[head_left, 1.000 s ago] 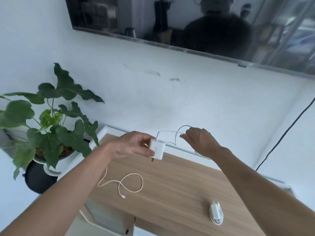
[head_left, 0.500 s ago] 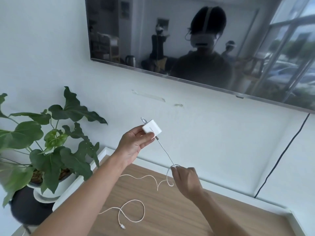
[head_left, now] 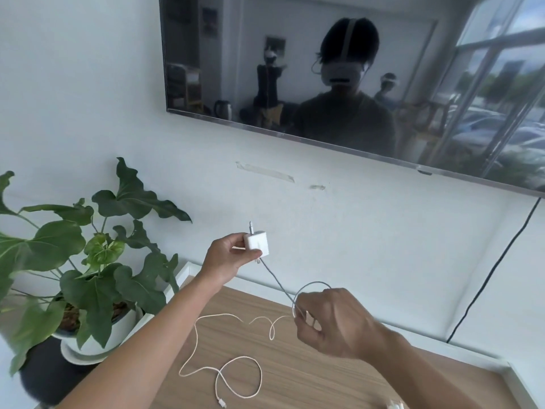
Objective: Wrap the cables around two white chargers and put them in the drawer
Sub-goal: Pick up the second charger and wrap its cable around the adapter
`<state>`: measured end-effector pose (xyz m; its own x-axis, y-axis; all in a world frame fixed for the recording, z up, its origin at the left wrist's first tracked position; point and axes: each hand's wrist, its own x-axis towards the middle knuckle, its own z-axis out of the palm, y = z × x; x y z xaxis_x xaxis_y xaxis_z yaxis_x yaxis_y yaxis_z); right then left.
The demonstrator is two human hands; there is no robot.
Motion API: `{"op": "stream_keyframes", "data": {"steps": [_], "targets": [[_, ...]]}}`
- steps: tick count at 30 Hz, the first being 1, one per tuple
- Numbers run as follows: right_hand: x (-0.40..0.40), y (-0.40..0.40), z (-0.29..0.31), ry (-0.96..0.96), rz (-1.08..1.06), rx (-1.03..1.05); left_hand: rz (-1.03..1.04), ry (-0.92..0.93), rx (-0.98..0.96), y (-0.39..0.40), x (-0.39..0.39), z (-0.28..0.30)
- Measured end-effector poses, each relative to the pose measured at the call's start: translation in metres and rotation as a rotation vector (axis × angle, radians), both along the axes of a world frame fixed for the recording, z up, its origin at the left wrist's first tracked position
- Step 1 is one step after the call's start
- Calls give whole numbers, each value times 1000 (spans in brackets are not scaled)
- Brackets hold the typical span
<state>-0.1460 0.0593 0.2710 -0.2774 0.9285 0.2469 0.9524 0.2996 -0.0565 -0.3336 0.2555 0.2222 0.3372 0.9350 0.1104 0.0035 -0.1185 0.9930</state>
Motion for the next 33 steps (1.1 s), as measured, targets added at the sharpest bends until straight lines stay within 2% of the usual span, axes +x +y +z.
{"op": "stream_keyframes", "data": {"steps": [3, 7, 9, 11, 14, 17, 20, 26, 29, 33], "targets": [[-6, 9, 26, 42, -4, -57, -17, 145, 77, 6, -8, -2], [-4, 28, 60, 347, -93, -371, -97, 355, 202, 7, -16, 2], [1, 38, 75, 423, -93, -433, -153, 424, 223, 4, -18, 8], [5, 47, 85, 440, -87, -397, -230, 483, 236, 2, -20, 11], [12, 62, 94, 441, -86, -234, -439, 524, 243, -6, -19, 16], [21, 75, 99, 423, -97, -106, -575, 417, 178, -22, -17, 22], [35, 81, 99, 505, -162, -34, -646, 199, 68, -40, -17, 30], [45, 83, 80, 742, -260, -125, -758, -256, -110, -67, -11, 63], [36, 78, 65, 836, -293, -117, -655, -412, -106, -71, -6, 80], [17, 62, 51, 873, -300, -102, -351, -511, -100, -51, 0, 87]]}}
